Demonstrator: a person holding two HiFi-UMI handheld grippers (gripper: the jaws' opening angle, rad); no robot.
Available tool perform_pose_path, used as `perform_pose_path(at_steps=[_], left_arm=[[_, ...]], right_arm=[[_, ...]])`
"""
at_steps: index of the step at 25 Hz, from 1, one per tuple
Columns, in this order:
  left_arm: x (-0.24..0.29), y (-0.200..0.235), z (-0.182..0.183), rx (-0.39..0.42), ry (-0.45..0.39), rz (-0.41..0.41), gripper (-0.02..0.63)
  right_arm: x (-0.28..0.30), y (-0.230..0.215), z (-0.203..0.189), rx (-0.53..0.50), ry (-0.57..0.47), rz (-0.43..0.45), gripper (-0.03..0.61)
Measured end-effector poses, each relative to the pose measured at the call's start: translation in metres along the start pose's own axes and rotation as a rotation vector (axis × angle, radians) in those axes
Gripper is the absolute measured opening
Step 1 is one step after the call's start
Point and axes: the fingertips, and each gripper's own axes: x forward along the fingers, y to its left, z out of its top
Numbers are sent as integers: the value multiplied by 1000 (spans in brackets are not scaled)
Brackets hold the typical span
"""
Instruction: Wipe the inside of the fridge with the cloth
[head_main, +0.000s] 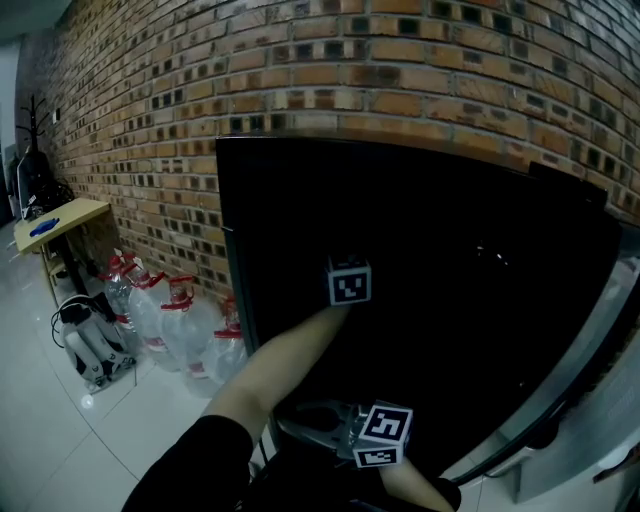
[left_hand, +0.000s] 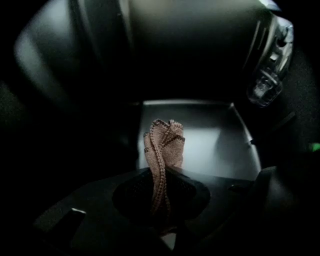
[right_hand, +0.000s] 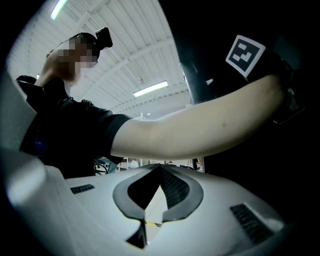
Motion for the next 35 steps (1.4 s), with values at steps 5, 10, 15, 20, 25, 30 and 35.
perform_pose_path(at_steps=[5,10,15,20,25,30,35], left_arm=[[-1,2,-2,41,-8,29,54],[-4,7,0,68,-17,103,54],[-24,-17,2,-74,-59,-55,52],[-61,-88,-4,-147,-74,-340,52],[-77,-129,-33,-215,-33,-519,52],[-85,-158,-60,-287,-22,-638,52],[-82,-183,-67,-344,-30,-758,54]], right_arm=[[1,-2,-3,12,-7,-7,5],[-10,-16,-10,15,4,-168,5],[-15,-12,-19,-5,27,-203,5],[-10,5,-32,34,27,-140,5],[-3,10,-46,32,67,-159,5],[-16,18,-50,63,38,-151,5],[-11,28,-55,52,58,-72,5]])
